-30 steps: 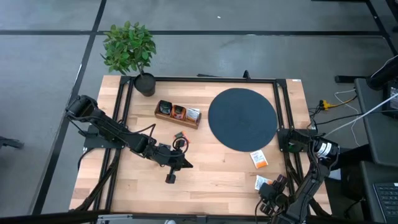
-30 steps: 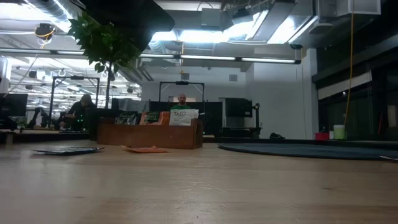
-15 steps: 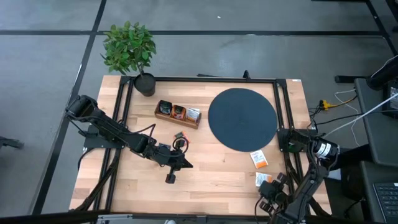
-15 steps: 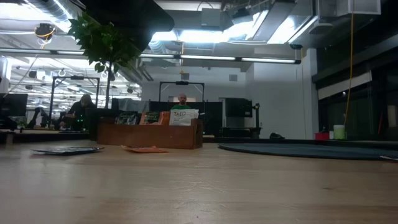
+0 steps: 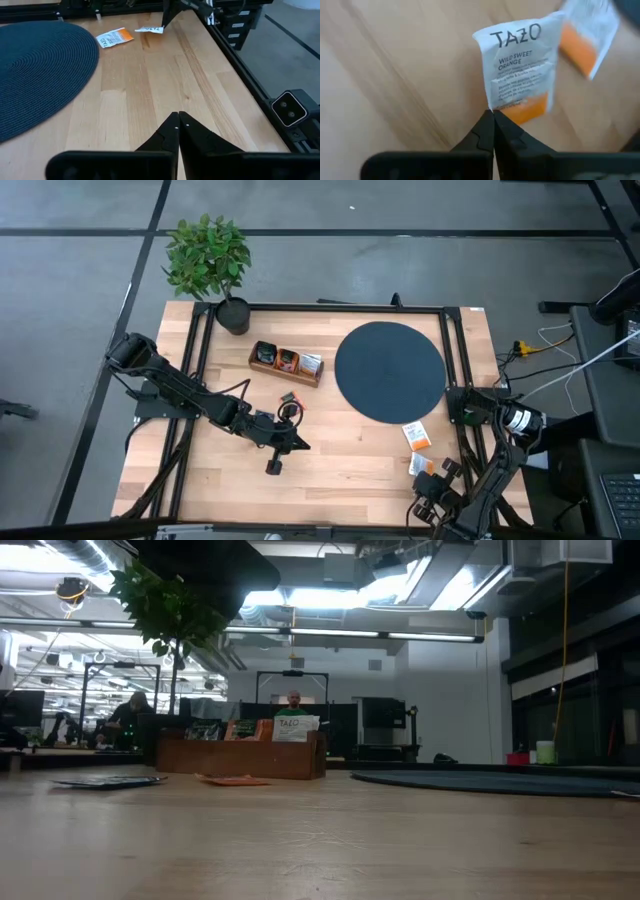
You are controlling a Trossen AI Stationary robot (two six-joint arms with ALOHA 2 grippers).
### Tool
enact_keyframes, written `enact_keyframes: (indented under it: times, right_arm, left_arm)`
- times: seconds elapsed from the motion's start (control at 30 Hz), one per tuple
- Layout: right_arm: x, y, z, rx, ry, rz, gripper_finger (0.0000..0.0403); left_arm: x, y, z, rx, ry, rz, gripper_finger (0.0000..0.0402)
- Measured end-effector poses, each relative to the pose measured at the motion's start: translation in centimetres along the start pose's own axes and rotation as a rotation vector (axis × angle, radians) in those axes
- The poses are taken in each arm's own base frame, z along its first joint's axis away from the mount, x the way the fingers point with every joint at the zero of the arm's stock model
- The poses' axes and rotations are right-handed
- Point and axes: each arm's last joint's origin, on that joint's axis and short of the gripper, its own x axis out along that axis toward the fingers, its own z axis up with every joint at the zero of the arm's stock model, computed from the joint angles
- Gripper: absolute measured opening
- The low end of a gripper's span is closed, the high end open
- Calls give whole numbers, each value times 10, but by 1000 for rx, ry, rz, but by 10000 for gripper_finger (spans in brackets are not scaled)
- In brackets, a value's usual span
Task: Pick & Place Tea
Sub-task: Put the bottom white tea bag into the right section of the wooden organizer
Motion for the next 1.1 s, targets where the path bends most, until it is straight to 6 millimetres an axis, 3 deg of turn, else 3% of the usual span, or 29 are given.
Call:
enact_keyframes:
  times: [0.4, 0.7, 0.93, 1.1]
  right_arm:
    - [-40, 4, 16, -6, -177, 34, 2]
    - [-41, 7, 23, 6, -323, 72, 1]
    - [-36, 9, 45, 26, -433, 57, 0]
    - [-30, 10, 70, -46, -531, 4, 0]
  left_arm:
    - [0, -1, 4, -4, -36, -5, 10]
    - [-1, -1, 12, -42, -122, -9, 16]
    - [-2, -2, 21, -72, -212, 3, 24]
    - [-3, 2, 26, -314, -279, 36, 25]
